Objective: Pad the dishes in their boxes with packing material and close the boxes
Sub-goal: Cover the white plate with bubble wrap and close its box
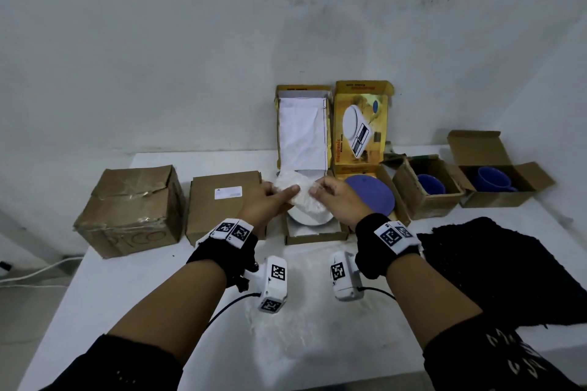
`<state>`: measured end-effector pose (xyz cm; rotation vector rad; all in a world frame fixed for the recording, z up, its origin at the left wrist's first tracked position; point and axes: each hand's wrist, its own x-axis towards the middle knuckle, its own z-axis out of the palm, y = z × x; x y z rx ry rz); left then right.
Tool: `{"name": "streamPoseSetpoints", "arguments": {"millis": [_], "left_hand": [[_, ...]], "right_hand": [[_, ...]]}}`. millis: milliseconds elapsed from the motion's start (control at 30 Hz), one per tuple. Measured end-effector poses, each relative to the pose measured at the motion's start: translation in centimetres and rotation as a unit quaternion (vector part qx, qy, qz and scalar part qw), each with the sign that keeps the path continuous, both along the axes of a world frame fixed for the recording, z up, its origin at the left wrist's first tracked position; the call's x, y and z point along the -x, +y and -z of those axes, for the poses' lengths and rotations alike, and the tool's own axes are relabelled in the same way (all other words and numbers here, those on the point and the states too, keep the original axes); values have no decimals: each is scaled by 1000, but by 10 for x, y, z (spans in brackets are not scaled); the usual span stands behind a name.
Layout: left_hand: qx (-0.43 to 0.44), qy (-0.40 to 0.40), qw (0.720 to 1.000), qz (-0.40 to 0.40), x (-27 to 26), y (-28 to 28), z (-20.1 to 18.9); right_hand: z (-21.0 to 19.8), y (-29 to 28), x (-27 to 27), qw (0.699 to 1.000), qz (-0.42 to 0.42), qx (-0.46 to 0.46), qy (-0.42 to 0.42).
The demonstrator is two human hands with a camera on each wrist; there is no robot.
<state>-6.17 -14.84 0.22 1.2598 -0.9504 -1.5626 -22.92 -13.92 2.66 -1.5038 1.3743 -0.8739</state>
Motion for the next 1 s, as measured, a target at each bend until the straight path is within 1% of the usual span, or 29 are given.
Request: {"name": "streamPoseSetpoints", "arguments": {"millis": [67,133,233,300,433,533,600,700,767,833,900,933,1000], "left_hand": [[-2,18,1000,-13,4,-4,2],[-2,27,999,-20,10,-9,6],[5,7,999,-32,21,-16,10],[30,-13,999,-24,26,-22,15],[96,-107,989,45,28,-41,22],[86,-123,984,91,32,-56,21],[78,-146,981,104,34,-64,22],[63,-171,981,73,38,-75,29],[64,-182,980,48,42,-81,35],[70,-243,968,2,45,-85,43],[64,-305,949,-40,46,-87,51],[59,-339,938,-44,45,-88,56],[48,-428,902,-25,42,-88,68]], "right_hand": [[9,-7,3,999,39,4,10],[18,-14,9,998,54,11,18],[27,-24,20,1000,19,-5,-1],[31,-34,27,1000,-8,-25,-14],[36,-57,39,995,-78,-57,-13],[36,-74,49,988,-141,-62,27],[38,-84,53,985,-159,-59,40],[45,-99,58,982,-164,-89,10],[51,-111,58,983,-156,-95,27],[54,-124,57,989,-117,-71,55],[57,-141,60,994,-55,-25,90],[60,-150,62,993,-31,4,112],[67,-165,67,987,-21,57,148]]}}
